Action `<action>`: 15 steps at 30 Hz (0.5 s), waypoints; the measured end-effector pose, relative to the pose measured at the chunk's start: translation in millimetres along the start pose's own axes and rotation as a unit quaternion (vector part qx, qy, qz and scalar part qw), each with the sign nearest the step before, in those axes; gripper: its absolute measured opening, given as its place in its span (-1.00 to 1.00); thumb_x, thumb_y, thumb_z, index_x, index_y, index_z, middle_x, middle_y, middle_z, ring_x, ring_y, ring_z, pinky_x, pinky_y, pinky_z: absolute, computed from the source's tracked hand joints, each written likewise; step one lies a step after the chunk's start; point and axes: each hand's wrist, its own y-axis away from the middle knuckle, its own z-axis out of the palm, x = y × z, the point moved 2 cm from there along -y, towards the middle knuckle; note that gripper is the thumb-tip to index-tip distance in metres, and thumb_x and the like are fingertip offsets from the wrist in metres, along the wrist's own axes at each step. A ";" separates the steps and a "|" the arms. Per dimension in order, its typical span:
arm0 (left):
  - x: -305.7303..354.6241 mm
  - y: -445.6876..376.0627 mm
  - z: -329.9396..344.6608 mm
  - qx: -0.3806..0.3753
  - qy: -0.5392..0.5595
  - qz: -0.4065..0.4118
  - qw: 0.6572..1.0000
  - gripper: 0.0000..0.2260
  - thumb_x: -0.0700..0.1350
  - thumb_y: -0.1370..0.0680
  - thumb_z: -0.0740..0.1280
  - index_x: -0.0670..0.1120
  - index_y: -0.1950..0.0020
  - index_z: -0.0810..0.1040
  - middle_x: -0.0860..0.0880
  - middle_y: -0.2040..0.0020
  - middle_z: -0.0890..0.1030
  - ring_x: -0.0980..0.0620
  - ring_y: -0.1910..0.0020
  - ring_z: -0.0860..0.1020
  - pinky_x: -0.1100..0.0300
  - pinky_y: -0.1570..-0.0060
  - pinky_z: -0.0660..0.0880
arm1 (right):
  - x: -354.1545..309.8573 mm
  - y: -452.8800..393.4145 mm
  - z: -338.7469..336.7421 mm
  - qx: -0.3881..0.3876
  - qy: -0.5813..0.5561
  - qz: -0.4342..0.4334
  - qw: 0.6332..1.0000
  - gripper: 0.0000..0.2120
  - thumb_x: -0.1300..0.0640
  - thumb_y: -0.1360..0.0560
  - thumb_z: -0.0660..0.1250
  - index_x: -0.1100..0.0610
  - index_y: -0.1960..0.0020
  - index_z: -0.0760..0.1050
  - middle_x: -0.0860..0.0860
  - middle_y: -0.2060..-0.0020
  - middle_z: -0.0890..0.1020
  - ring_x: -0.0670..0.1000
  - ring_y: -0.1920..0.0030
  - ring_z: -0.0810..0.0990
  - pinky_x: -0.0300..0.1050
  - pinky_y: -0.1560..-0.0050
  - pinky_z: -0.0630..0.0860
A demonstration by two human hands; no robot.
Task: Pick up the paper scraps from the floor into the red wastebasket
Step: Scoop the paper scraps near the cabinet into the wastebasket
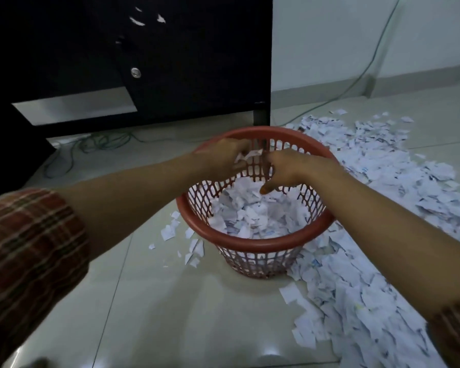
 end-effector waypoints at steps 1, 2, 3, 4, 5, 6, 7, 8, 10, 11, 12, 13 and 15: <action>1.2 -0.8 3.0 -0.006 -0.003 -0.004 1.000 -0.81 -0.03 -0.58 0.27 -0.03 -0.17 0.46 -0.06 -0.15 0.55 -0.05 -0.10 0.51 0.11 -0.04 0.44 | 1.2 -1.3 2.0 -0.001 -0.002 -0.001 1.000 -0.55 -0.14 -0.37 0.50 0.11 -0.12 0.51 0.04 -0.02 0.59 0.07 0.01 0.57 -0.05 -0.02 0.53; 2.6 -0.8 5.6 -0.016 0.000 -0.010 1.000 -0.77 -0.03 -0.58 0.27 -0.03 -0.22 0.46 -0.06 -0.20 0.54 -0.05 -0.15 0.50 0.12 -0.08 0.42 | 1.3 -3.2 3.7 0.005 -0.005 -0.002 1.000 -0.64 -0.10 -0.42 0.47 0.12 -0.06 0.53 0.05 0.02 0.60 0.06 0.05 0.57 -0.06 0.02 0.52; 3.8 -0.1 8.5 -0.026 0.006 -0.012 1.000 -0.73 -0.02 -0.59 0.28 -0.03 -0.28 0.45 -0.06 -0.25 0.53 -0.05 -0.20 0.49 0.10 -0.14 0.42 | 0.7 -5.3 5.2 0.019 -0.008 -0.006 1.000 -0.72 -0.07 -0.47 0.42 0.12 -0.03 0.54 0.06 0.04 0.60 0.05 0.08 0.57 -0.07 0.06 0.51; 4.8 0.9 10.6 -0.035 0.014 -0.008 0.999 -0.70 -0.02 -0.59 0.27 -0.04 -0.31 0.44 -0.06 -0.27 0.53 -0.05 -0.22 0.50 0.07 -0.20 0.43 | -1.7 -6.1 5.2 0.041 -0.008 -0.007 0.999 -0.76 -0.05 -0.51 0.38 0.13 -0.01 0.55 0.07 0.07 0.61 0.04 0.13 0.56 -0.09 0.11 0.50; 4.5 1.4 13.1 -0.039 0.022 0.004 0.999 -0.69 -0.02 -0.59 0.27 -0.04 -0.32 0.46 -0.06 -0.26 0.55 -0.06 -0.22 0.51 0.02 -0.23 0.44 | -4.8 -5.3 4.0 0.065 -0.005 -0.004 0.998 -0.77 -0.04 -0.54 0.33 0.13 0.02 0.56 0.06 0.11 0.60 0.02 0.18 0.56 -0.11 0.19 0.47; 7.7 2.4 13.3 -0.039 0.026 0.018 0.999 -0.72 -0.03 -0.59 0.27 -0.03 -0.29 0.49 -0.05 -0.23 0.58 -0.05 -0.18 0.54 0.00 -0.22 0.45 | -6.1 -2.5 0.7 0.089 -0.004 -0.004 0.996 -0.76 -0.04 -0.57 0.28 0.13 0.04 0.56 0.05 0.15 0.60 0.00 0.23 0.54 -0.12 0.27 0.42; 7.4 3.3 13.4 -0.035 0.027 0.041 0.998 -0.76 -0.07 -0.59 0.28 -0.05 -0.25 0.53 -0.05 -0.18 0.61 -0.04 -0.13 0.56 0.00 -0.17 0.48 | -8.1 -0.9 -1.1 0.110 -0.003 0.000 0.994 -0.74 -0.05 -0.59 0.23 0.12 0.06 0.55 0.03 0.20 0.58 -0.03 0.28 0.52 -0.13 0.32 0.38; 6.0 3.9 12.0 -0.023 0.026 0.060 0.998 -0.79 -0.11 -0.59 0.28 -0.08 -0.20 0.56 -0.05 -0.12 0.63 -0.02 -0.07 0.58 0.05 -0.10 0.49 | -10.8 1.0 -2.3 0.120 0.001 0.003 0.993 -0.71 -0.06 -0.60 0.19 0.11 0.07 0.55 0.01 0.24 0.56 -0.04 0.30 0.50 -0.14 0.34 0.36; -0.9 3.9 6.1 0.005 0.028 0.078 0.997 -0.86 -0.15 -0.59 0.29 -0.12 -0.09 0.59 -0.04 0.05 0.63 0.00 0.09 0.60 0.14 0.07 0.51 | -17.2 2.7 -2.7 0.131 0.009 0.019 0.991 -0.68 -0.08 -0.62 0.13 0.11 0.05 0.53 -0.02 0.29 0.52 -0.05 0.32 0.48 -0.14 0.35 0.33; -4.3 4.0 3.2 0.013 0.034 0.078 0.996 -0.89 -0.13 -0.59 0.30 -0.12 -0.04 0.60 -0.01 0.12 0.62 0.01 0.16 0.60 0.13 0.11 0.53 | -20.0 3.3 -2.6 0.135 0.019 0.027 0.990 -0.69 -0.06 -0.63 0.11 0.12 0.03 0.52 -0.02 0.28 0.51 -0.05 0.31 0.48 -0.14 0.35 0.31; -7.4 4.1 -0.2 0.019 0.039 0.078 0.996 -0.88 -0.10 -0.59 0.30 -0.12 0.01 0.59 0.00 0.17 0.61 0.02 0.22 0.60 0.09 0.14 0.56 | -22.8 2.7 -1.9 0.136 0.032 0.034 0.990 -0.72 -0.03 -0.63 0.11 0.12 0.00 0.50 -0.01 0.25 0.52 -0.02 0.28 0.49 -0.13 0.32 0.32; -12.5 4.6 -3.2 0.023 0.042 0.081 0.996 -0.84 -0.06 -0.59 0.30 -0.12 0.03 0.60 0.00 0.21 0.61 0.03 0.28 0.59 0.05 0.17 0.58 | -25.7 0.6 0.0 0.131 0.039 0.043 0.990 -0.79 0.02 -0.63 0.14 0.11 -0.02 0.48 0.02 0.17 0.55 0.01 0.23 0.49 -0.12 0.26 0.34; -22.7 7.6 -8.6 0.031 0.047 0.093 0.994 -0.77 -0.01 -0.61 0.25 -0.11 0.08 0.61 -0.02 0.30 0.59 0.04 0.37 0.56 0.07 0.27 0.57 | -33.1 -3.3 3.5 0.103 0.021 0.052 0.993 -0.86 0.10 -0.60 0.20 0.09 -0.12 0.45 0.07 0.01 0.57 0.06 0.10 0.52 -0.08 0.16 0.41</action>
